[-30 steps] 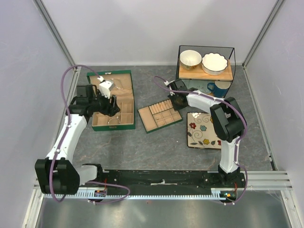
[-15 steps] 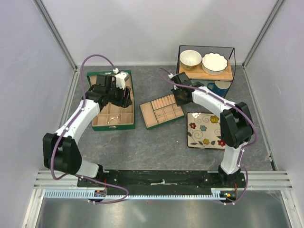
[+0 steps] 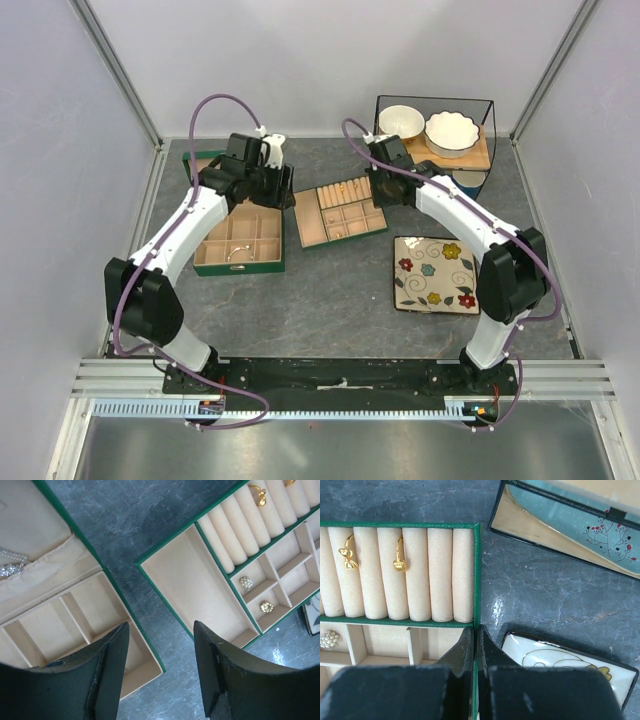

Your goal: Organize the mixed jewelry

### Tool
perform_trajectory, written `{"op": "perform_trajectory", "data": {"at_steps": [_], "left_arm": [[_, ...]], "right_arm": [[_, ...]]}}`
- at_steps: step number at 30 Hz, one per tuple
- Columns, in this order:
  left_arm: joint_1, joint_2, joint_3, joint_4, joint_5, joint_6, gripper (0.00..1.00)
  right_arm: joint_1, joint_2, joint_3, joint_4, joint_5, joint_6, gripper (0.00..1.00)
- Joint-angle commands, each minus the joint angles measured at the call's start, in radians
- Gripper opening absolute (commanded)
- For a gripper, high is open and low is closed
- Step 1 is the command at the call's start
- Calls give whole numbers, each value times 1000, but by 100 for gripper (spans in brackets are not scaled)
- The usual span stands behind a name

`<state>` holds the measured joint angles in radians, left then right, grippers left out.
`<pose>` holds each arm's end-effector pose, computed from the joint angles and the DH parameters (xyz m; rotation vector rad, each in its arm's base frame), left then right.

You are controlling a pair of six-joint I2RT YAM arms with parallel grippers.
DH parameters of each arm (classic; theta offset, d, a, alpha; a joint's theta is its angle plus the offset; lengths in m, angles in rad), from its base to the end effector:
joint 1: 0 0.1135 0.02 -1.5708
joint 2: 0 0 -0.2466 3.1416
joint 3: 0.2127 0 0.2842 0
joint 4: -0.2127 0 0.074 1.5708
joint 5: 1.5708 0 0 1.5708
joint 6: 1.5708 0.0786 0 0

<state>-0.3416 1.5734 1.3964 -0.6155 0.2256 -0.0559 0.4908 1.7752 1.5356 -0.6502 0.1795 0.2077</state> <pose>0.3808 -0.1541 0.2630 0.4487 2.3425 -0.4575 0.4030 0.1995 0.2297 -0.2674 2.4284 0.0896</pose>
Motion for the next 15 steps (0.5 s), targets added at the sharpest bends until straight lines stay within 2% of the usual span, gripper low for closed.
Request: {"op": "perform_trajectory", "data": {"at_steps": [1,8,15], "left_arm": [[-40,28,96,-64,-89,-88,61],[-63,51,105,-101,-153,-139,62],[-63,77,115,-86,-146,-151,62]], "right_arm": [[-3,-48,84,-3,25,47,0],[-15,-51,115,-20,18,75,0],[-26,-63,110,-22,-18,98,0]]}}
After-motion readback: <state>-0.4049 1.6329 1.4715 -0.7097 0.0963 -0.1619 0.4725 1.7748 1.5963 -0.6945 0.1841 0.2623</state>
